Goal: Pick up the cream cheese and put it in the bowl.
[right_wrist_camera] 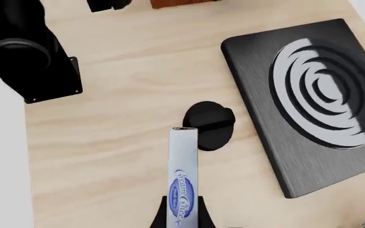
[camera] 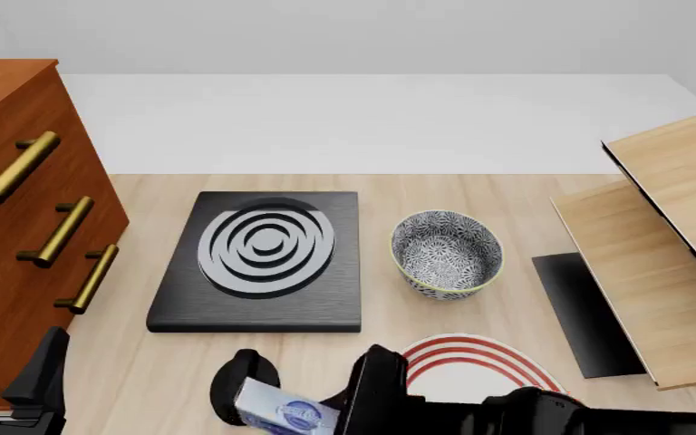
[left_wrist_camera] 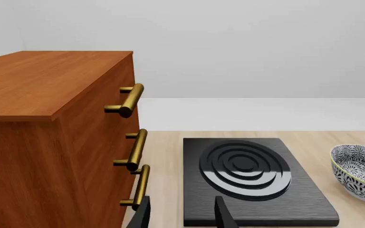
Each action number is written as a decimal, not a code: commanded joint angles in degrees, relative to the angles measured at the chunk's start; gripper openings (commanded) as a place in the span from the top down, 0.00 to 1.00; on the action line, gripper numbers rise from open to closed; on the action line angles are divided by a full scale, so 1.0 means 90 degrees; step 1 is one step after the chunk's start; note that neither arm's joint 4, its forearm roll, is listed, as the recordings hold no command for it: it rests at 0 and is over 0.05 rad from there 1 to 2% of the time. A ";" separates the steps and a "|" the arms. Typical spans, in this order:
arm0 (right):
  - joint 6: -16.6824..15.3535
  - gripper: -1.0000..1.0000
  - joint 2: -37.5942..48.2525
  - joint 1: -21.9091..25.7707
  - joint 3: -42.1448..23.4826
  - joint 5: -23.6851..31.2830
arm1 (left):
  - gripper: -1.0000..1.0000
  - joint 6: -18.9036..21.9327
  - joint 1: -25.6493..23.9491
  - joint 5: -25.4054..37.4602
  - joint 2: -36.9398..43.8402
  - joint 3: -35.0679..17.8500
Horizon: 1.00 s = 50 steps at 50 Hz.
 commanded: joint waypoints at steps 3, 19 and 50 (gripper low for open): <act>-0.0253 1.00 -0.1241 -0.0635 0.0133 0.0622 | 0.00 0.0000 0.0001 0.0000 0.0000 0.0000; -0.0354 1.00 -0.2268 -0.1358 0.0163 0.1215 | 0.00 0.0001 0.0001 0.0000 0.0000 0.0000; -0.0311 1.00 -0.2747 -0.2905 -0.0207 0.1266 | 0.00 -0.0001 0.0000 0.0000 0.0000 0.0000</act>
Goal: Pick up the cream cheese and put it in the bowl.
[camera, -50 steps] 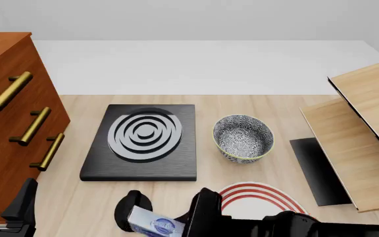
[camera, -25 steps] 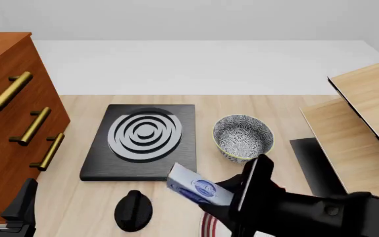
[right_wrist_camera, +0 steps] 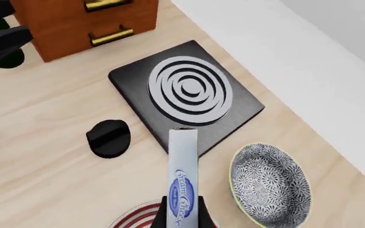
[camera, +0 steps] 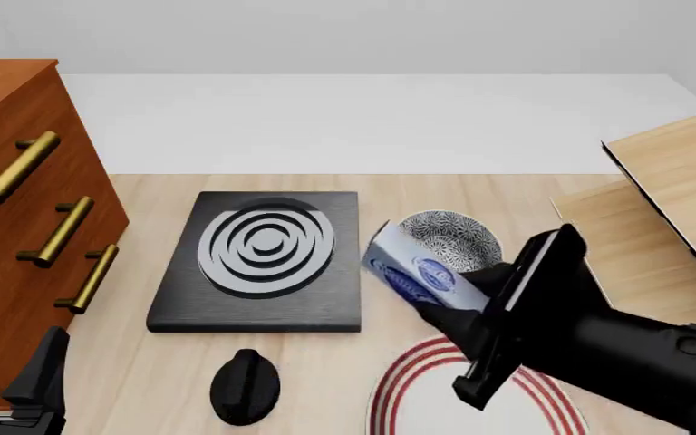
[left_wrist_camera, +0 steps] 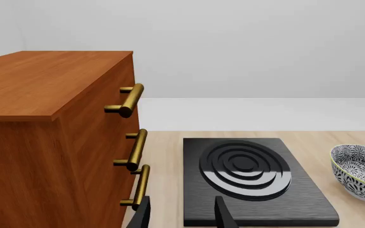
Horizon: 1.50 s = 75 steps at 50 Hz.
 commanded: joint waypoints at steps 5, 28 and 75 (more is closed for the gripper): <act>0.0054 1.00 0.0202 -0.0746 -0.0257 -0.0253 | 0.00 0.0000 0.0002 -0.0001 -0.0003 0.0000; -0.0098 1.00 0.1078 -0.1853 -0.0660 -0.0912 | 0.00 0.0000 0.0000 0.0000 0.0002 0.0000; 0.0078 1.00 0.3930 -0.2911 -0.1466 -0.2619 | 0.00 0.0000 0.0000 0.0000 0.0001 0.0000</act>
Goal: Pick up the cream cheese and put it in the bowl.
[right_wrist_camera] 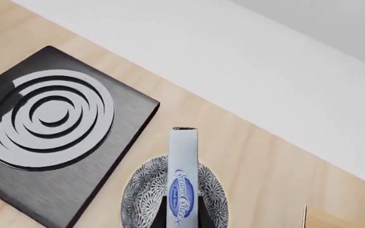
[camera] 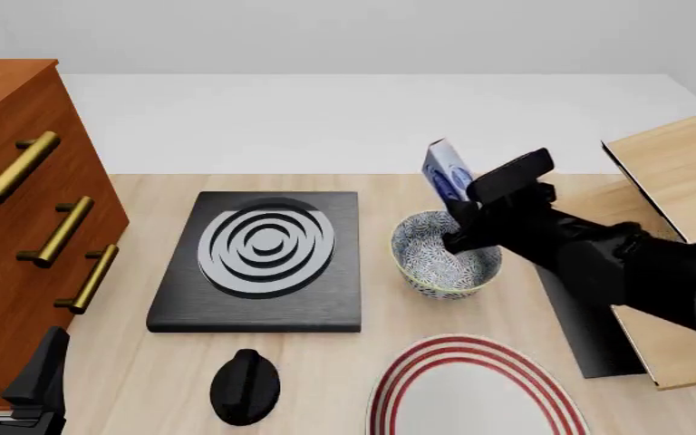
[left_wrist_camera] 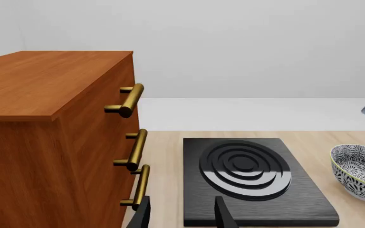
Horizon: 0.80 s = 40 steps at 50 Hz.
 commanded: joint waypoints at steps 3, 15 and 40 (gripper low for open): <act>0.0130 1.00 0.0682 -0.0164 -0.0286 -0.0322 | 0.00 -0.0001 0.0000 0.0000 0.0000 0.0000; 0.0208 1.00 0.1056 -0.0146 -0.0349 -0.0522 | 0.00 -0.0002 0.0002 0.0000 -0.0001 0.0000; 0.0255 1.00 0.1631 -0.0229 -0.0317 -0.0812 | 0.00 0.0001 -0.0002 0.0000 0.0000 0.0000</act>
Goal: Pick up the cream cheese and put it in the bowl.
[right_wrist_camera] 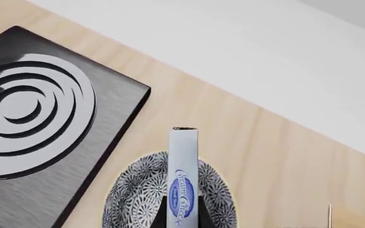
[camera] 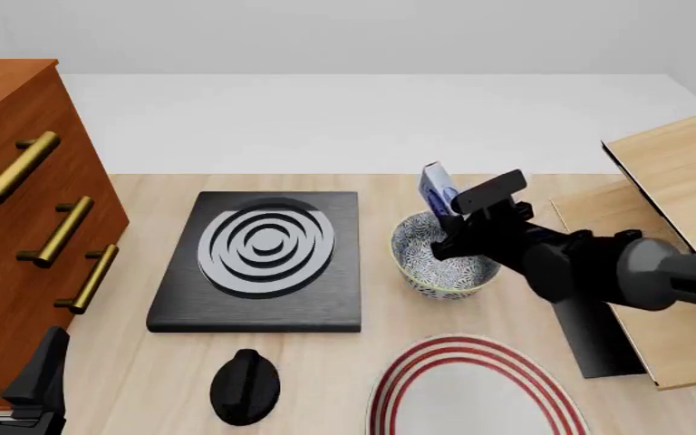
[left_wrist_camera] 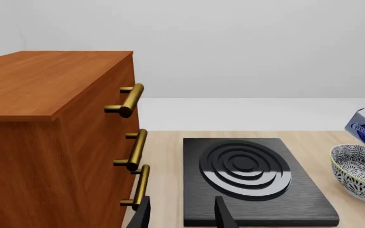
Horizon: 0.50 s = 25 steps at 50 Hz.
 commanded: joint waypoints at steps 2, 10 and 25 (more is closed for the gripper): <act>0.0075 1.00 0.0241 -0.0006 -0.0035 -0.0139 | 0.00 0.0000 0.0001 0.0000 0.0001 0.0000; 0.0087 1.00 0.0342 -0.0026 -0.0034 -0.0188 | 0.00 0.0002 0.0000 0.0000 0.0000 0.0000; 0.0127 1.00 0.0511 -0.0018 0.0015 -0.0317 | 0.00 0.0000 -0.0001 0.0000 0.0000 0.0000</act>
